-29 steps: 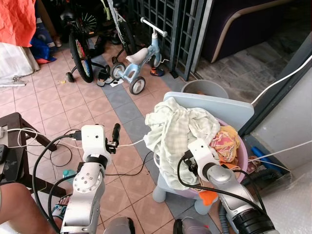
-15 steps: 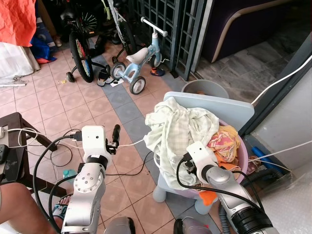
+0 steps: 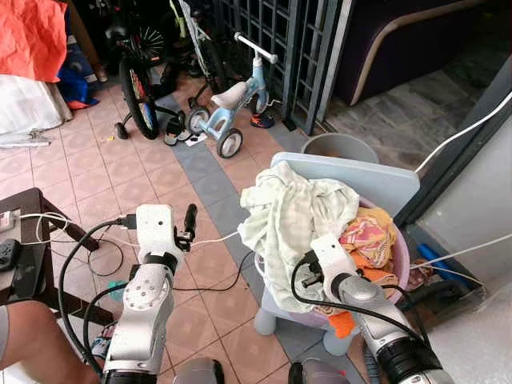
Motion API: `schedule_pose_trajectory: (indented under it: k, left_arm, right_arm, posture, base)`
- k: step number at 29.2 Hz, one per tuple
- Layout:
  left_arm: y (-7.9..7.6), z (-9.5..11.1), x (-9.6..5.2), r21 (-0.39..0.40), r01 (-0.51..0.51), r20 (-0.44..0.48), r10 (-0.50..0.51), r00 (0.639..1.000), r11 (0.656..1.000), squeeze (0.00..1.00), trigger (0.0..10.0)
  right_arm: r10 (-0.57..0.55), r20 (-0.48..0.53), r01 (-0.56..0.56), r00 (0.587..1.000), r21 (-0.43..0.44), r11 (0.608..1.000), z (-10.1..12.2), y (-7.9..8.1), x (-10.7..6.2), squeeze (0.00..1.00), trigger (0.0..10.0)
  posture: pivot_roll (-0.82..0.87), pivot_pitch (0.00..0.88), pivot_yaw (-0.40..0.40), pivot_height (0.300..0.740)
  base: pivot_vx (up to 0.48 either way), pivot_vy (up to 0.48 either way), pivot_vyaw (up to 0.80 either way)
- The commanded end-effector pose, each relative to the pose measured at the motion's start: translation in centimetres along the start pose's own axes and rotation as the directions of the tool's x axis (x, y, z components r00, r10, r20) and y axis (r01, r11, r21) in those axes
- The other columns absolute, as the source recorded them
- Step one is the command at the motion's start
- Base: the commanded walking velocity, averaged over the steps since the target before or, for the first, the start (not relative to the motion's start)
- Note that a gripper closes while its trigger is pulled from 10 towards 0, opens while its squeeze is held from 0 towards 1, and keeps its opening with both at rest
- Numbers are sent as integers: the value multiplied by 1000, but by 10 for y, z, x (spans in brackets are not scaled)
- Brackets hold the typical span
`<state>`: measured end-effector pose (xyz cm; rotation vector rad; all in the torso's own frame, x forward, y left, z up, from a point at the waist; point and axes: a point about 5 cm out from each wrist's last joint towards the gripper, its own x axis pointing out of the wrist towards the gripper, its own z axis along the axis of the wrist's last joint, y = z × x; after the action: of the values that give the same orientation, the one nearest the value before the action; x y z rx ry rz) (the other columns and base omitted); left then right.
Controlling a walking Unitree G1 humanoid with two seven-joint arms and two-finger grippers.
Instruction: Clothes washing
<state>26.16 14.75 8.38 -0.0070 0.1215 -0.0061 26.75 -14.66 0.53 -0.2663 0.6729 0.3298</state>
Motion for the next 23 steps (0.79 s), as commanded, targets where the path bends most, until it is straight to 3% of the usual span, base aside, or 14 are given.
schedule_pose_trajectory:
  k: [1,4,5,7,9,12,13,14,16,17,18,19,21,23]
  left_arm:
    - [1,-3,0,8,-8,-10,8,1000,1000,0,10000]
    - [1,-4,1,8,-6,-7,6,1000,1000,0,10000]
    - [1,-4,3,9,-4,-3,4,1000,1000,0,10000]
    - [1,-3,4,9,-3,0,3,1000,1000,0,10000]
    - [1,-2,6,11,-2,5,2,1000,1000,0,10000]
    - [1,1,9,11,0,13,0,1000,1000,0,10000]
    - [0,3,11,11,3,22,-3,1000,1000,0,10000]
    - [0,3,11,11,3,22,-3,1000,1000,0,10000]
    - [-2,6,16,9,4,38,-4,999,1000,0,10000]
    - [-2,6,16,9,4,38,-4,999,1000,0,10000]
    - [-2,9,19,4,0,49,0,999,1000,0,10000]
    - [-2,9,19,4,0,49,0,999,1000,0,10000]
    - [-3,11,20,2,1,55,-2,999,1000,0,10000]
    - [-4,11,20,2,2,56,-2,998,1000,0,10000]
  right_arm:
    - [9,-11,-9,1000,25,1000,-3,2,2,0,0]
    - [-27,43,25,999,60,998,4,-2,1,0,0]
    - [-63,134,47,989,123,991,17,-7,0,0,0]
    - [-87,204,44,975,206,978,28,-11,-2,0,0]
    - [-154,337,34,929,338,941,52,-20,-9,0,0]
    - [-238,453,9,859,451,892,80,-34,-19,0,0]
    - [-271,494,7,826,472,882,93,-41,-24,0,0]
    - [-271,494,7,826,472,882,93,-41,-24,0,0]
    - [-333,558,13,760,500,866,114,-54,-34,0,0]
    - [-333,558,13,760,500,866,114,-54,-34,0,0]
    - [-378,599,7,706,527,850,132,-66,-43,0,0]
    - [-378,599,7,706,527,850,132,-66,-43,0,0]
    - [-399,652,4,645,519,855,152,-78,-55,0,0]
    - [-404,669,7,624,512,859,158,-82,-60,0,0]
  posture:
    - [30,33,55,740]
    - [27,27,56,740]
    - [24,22,57,740]
    - [24,20,57,740]
    - [20,10,57,740]
    - [18,13,54,740]
    - [19,24,50,740]
    - [19,24,50,740]
    - [15,24,52,740]
    - [15,24,52,740]
    - [16,30,49,740]
    - [16,30,49,740]
    - [11,31,51,740]
    - [11,31,51,740]
  base:
    - [0,0,0]
    - [0,0,0]
    - [0,0,0]
    - [0,0,0]
    - [0,0,0]
    - [0,0,0]
    - [0,0,0]
    - [0,0,0]
    - [0,0,0]
    - [0,0,0]
    - [0,0,0]
    - [0,0,0]
    - [0,0,0]
    - [0,0,0]
